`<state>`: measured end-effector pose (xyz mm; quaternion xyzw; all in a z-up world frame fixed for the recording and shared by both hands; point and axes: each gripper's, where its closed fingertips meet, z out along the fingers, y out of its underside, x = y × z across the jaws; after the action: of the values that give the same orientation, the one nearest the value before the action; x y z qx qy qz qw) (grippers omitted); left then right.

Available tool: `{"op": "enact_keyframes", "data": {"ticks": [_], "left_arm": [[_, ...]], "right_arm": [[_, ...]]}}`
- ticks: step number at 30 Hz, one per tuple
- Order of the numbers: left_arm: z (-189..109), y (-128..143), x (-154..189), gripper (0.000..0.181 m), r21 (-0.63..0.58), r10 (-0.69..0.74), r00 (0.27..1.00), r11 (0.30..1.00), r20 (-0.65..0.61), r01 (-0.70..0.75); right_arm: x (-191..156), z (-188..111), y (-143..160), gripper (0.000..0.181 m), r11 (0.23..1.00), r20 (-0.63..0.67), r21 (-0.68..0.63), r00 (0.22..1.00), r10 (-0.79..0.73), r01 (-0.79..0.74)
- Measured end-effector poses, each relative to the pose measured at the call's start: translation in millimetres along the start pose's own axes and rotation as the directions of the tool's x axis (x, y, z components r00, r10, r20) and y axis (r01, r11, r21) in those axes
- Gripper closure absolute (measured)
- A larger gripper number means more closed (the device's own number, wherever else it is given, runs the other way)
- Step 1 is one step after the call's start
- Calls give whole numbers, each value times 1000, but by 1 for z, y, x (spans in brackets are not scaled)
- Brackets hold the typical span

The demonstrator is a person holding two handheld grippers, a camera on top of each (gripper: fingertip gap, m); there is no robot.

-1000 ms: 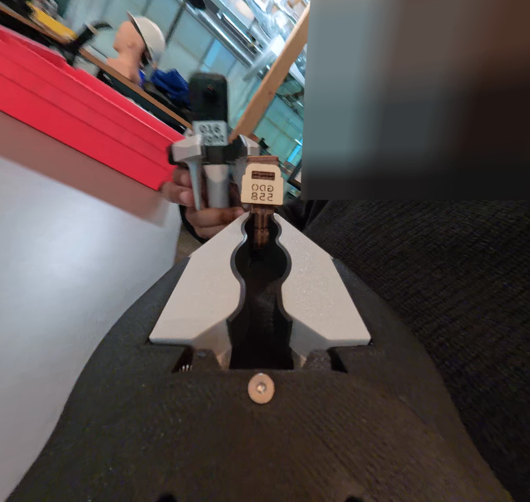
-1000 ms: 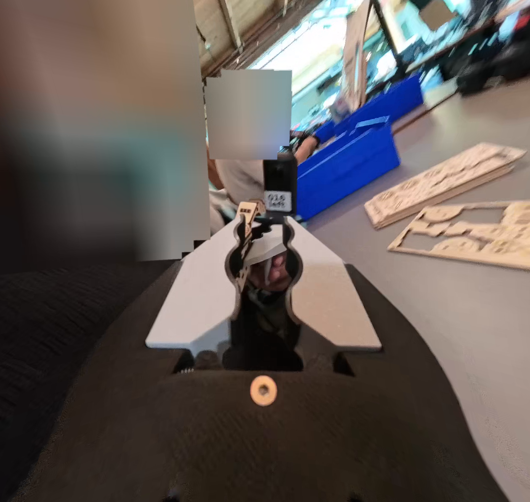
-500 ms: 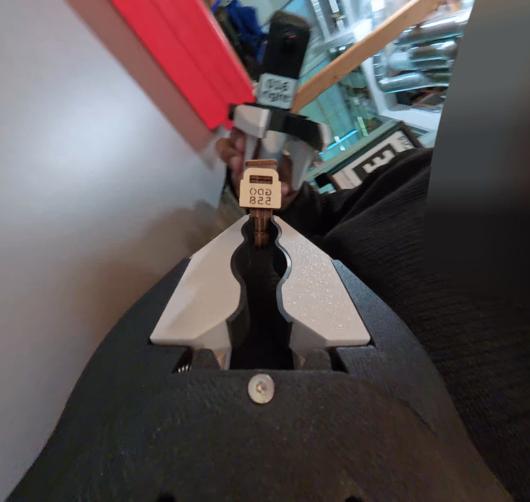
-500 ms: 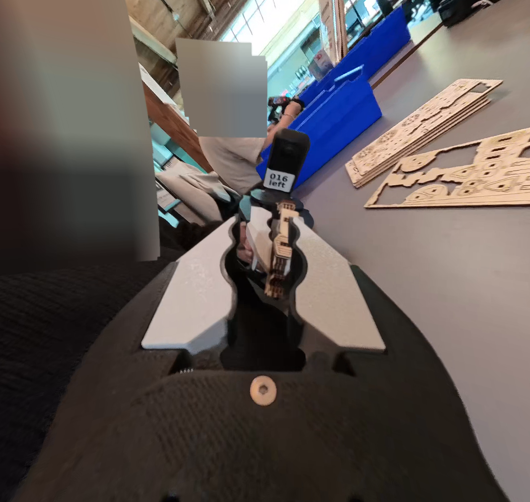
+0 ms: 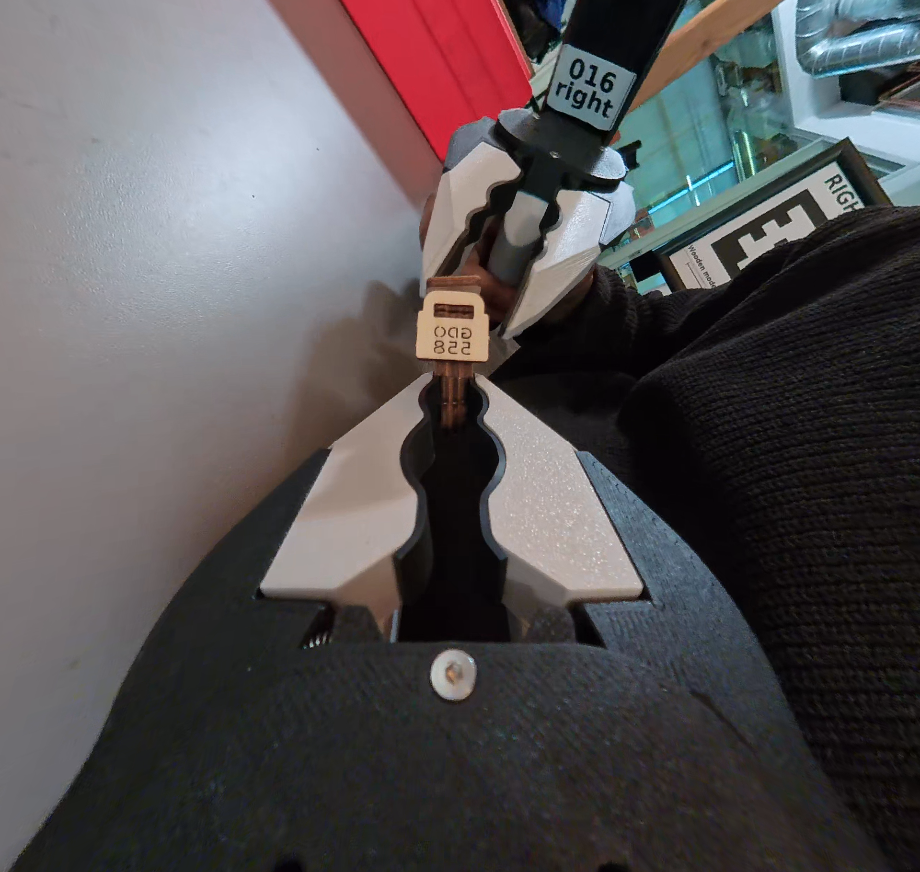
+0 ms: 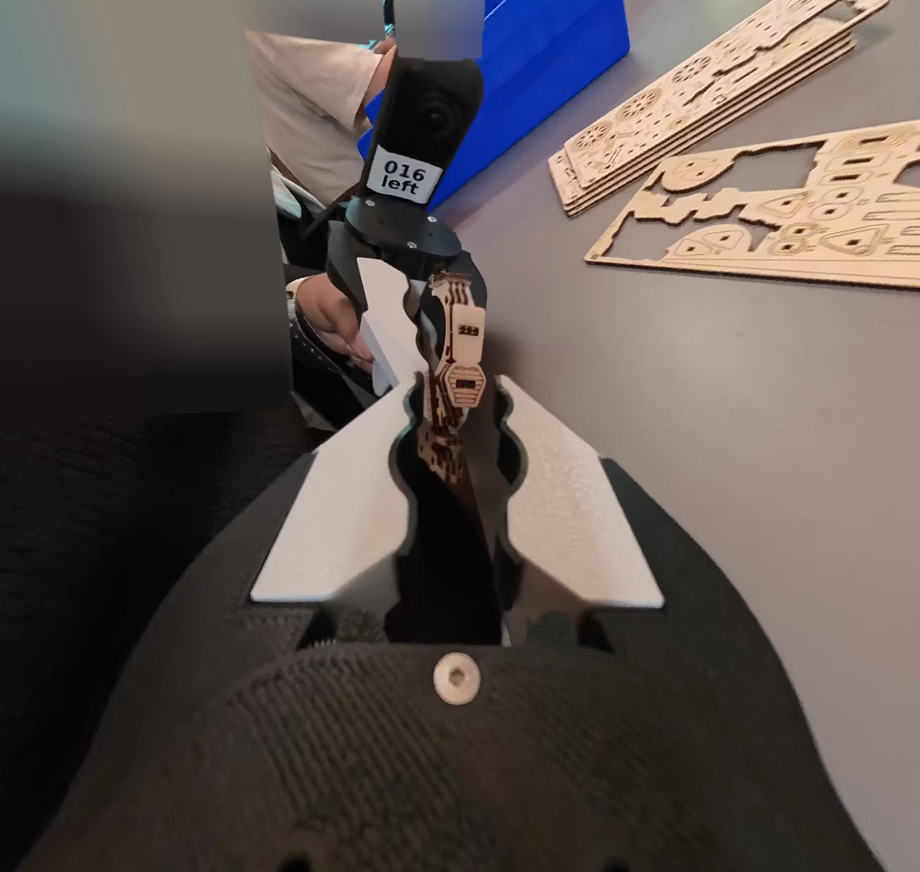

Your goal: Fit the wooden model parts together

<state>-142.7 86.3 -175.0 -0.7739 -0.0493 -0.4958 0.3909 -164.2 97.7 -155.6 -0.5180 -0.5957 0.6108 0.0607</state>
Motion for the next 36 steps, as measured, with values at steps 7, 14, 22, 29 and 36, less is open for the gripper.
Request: {"op": "enact_keyframes", "data": {"ticks": [7,14,22,29,36], "left_arm": [[0,7,9,175,-43,23,999,999,-42,-25],[-2,14,13,174,-92,36,997,995,-65,-42],[-4,37,23,174,-229,18,989,972,-147,-51],[5,60,37,173,-351,-36,975,935,-220,-44],[12,60,40,173,-341,-63,970,940,-236,-22]], "right_arm": [[-10,-6,-6,161,995,130,31,987,95,-100],[-14,0,11,164,993,146,-68,984,105,-95],[-34,2,26,160,979,234,-121,954,188,-163],[-48,-6,44,164,968,253,-135,937,242,-213],[-48,-13,47,165,971,233,-125,946,227,-202]]}}
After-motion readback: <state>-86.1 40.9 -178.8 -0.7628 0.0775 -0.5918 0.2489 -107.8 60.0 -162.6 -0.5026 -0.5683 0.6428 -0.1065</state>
